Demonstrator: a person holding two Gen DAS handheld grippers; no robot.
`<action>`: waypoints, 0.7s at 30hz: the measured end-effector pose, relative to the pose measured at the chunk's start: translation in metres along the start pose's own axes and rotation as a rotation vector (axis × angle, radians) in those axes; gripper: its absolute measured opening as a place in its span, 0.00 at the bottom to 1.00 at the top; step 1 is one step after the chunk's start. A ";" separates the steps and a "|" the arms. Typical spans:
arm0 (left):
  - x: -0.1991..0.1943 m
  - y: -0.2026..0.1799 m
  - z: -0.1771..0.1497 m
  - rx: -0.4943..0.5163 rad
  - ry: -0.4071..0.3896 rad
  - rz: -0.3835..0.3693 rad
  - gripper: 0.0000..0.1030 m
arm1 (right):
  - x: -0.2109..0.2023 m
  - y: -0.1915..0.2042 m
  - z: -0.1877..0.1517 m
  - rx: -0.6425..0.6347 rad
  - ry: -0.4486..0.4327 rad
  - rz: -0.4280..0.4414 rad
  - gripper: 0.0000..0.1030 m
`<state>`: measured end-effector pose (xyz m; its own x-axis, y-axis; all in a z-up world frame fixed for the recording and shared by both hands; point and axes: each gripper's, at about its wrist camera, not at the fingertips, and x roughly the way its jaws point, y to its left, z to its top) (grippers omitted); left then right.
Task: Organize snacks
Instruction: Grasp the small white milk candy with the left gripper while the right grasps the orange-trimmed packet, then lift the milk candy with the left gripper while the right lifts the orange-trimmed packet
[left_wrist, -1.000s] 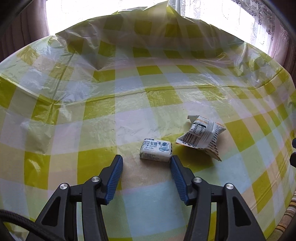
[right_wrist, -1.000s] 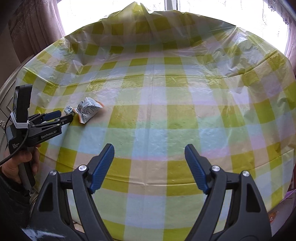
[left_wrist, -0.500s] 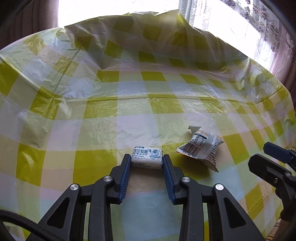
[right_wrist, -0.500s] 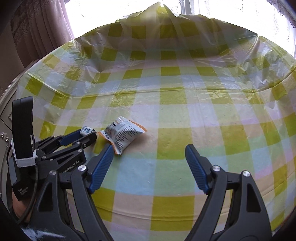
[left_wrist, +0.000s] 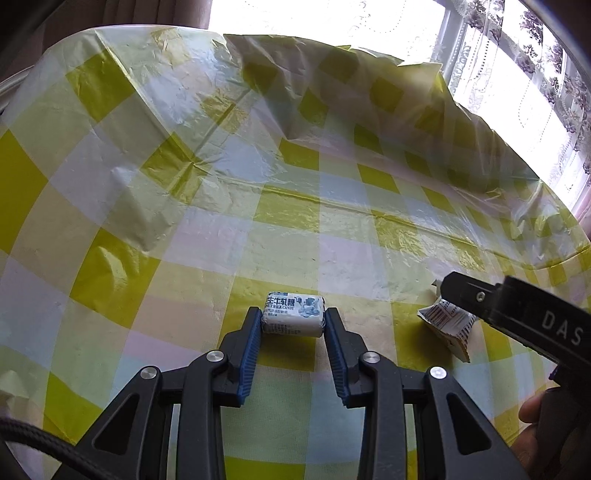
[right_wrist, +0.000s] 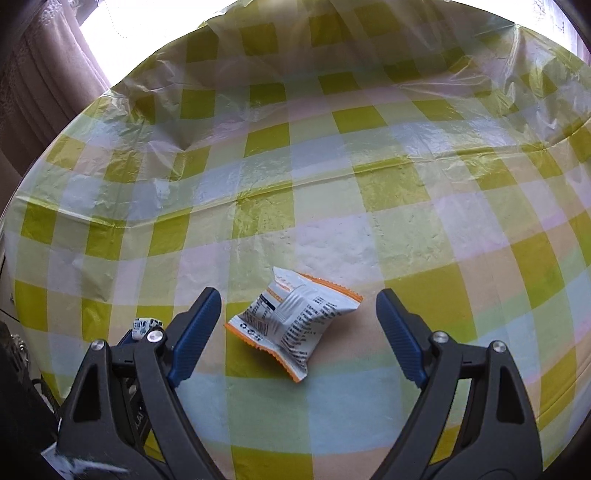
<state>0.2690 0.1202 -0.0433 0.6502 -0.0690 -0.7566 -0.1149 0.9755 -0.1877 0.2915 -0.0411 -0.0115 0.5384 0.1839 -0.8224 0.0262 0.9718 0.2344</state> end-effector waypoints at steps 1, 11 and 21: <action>0.000 -0.001 -0.001 0.003 0.002 -0.001 0.34 | 0.004 0.002 0.000 -0.007 0.009 -0.020 0.84; -0.009 -0.009 -0.001 0.008 -0.006 -0.024 0.34 | 0.002 -0.001 -0.020 -0.142 0.021 0.035 0.48; -0.025 -0.028 -0.004 0.025 -0.011 -0.067 0.34 | -0.015 -0.020 -0.038 -0.197 0.015 -0.010 0.44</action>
<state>0.2529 0.0935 -0.0222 0.6637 -0.1319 -0.7363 -0.0525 0.9737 -0.2217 0.2514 -0.0575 -0.0233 0.5267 0.1747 -0.8319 -0.1345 0.9835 0.1214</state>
